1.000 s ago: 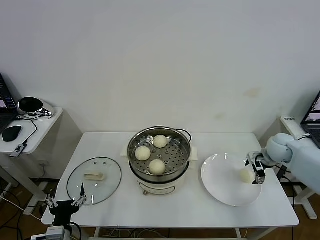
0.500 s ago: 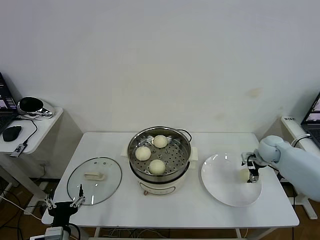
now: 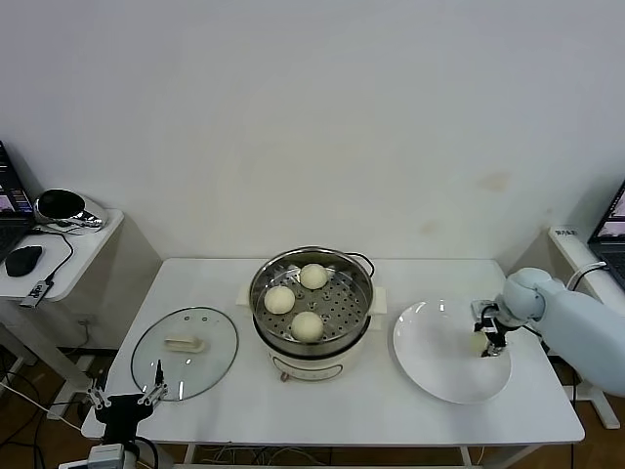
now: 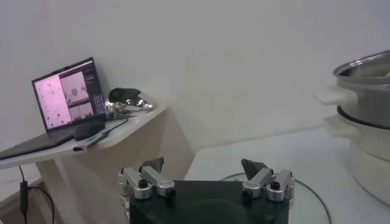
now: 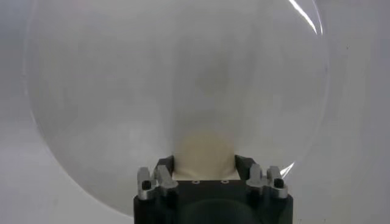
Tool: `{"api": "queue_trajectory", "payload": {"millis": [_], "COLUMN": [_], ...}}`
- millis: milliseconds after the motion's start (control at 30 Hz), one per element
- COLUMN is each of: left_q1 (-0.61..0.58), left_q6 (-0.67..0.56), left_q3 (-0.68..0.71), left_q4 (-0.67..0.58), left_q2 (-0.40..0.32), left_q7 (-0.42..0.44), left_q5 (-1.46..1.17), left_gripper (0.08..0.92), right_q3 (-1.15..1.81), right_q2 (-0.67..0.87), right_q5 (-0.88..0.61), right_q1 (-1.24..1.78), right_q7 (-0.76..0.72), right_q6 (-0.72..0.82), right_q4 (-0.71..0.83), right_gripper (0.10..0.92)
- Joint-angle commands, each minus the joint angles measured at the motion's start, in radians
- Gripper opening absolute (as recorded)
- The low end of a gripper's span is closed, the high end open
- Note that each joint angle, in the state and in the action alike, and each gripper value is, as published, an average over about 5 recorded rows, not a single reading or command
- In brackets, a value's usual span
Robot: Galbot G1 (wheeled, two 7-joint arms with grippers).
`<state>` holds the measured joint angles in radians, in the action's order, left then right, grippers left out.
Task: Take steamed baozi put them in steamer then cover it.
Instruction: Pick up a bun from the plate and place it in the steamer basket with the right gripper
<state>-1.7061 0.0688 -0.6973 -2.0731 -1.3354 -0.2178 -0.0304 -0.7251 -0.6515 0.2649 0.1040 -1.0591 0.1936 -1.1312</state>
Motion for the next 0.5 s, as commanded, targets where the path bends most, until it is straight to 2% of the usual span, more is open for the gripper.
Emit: {"api": "queue_trajectory", "payload": {"millis": [33,267,500], "left_q1": [0.002,0.014,0.034], "left_q6": [0.001,0.009,0.015], "left_q3": [-0.001,0.011,0.035], "left_q4": [-0.003,-0.002,0.006], "left_q2": [0.004,0.009,0.015], "left_q7": [0.000,0.002,0.004], "left_q5": [0.000,0.000,0.001], "left_gripper": [0.823,0.823,0.823], "right_q3": [-0.075,-0.315,-0.624], "right_q2": [0.058,0.106,-0.045], "right_q5": [-0.053,-0.274,-0.575], "right_q1": [-0.111,-0.463,-0.903], "right_q7": [-0.029,-0.045,-0.002], "right_q6": [0.009,0.068,0.151], "right_q4": [-0.085,-0.247,-0.330], "right_gripper": [0.575,0.544,0.550]}}
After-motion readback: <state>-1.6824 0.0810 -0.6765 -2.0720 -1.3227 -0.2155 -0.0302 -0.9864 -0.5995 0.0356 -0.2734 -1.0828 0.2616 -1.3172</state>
